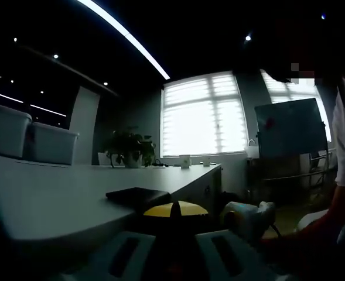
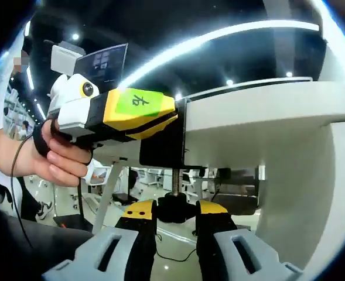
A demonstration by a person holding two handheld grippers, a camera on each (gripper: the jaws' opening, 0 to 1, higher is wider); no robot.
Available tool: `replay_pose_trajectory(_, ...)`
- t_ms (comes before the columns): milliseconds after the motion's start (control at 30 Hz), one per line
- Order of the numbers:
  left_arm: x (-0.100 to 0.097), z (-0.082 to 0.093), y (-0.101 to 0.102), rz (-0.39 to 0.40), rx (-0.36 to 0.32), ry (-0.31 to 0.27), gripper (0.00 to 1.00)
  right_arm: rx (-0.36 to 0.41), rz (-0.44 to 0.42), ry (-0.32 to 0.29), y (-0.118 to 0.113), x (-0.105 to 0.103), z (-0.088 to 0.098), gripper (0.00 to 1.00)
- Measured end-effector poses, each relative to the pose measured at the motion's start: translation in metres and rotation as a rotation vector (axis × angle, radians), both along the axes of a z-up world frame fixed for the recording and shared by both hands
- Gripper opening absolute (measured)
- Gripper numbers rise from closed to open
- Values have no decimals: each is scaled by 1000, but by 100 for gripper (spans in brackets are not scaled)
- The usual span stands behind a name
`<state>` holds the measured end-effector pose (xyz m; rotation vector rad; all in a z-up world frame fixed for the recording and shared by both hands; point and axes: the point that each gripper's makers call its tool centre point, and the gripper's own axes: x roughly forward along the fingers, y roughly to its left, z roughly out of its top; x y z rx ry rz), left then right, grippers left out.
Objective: Clamp the fixed fixture on the desktop, loosen the retaining clip, secure it to the edge of the desk, and tighten the retaining clip.
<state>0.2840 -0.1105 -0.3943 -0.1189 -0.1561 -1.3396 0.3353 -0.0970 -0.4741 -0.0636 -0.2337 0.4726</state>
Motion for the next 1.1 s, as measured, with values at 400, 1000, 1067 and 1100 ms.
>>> replay_pose_trajectory(400,0,0,1,-1,1,-14,1,187,-332,73,-16,-22,-11,40)
replay_pose_trajectory(1000,1,0,2,1,-9,-11,1,57,-649,11,-4,-3,2,36)
replay_pose_trajectory(1067,1,1,2,2,-17,-4,1,71,-652,22,-9,1,2,32)
replay_pose_trajectory(1100,1,1,2,2,-20,-3,1,73,-657,29,-12,2,1,30)
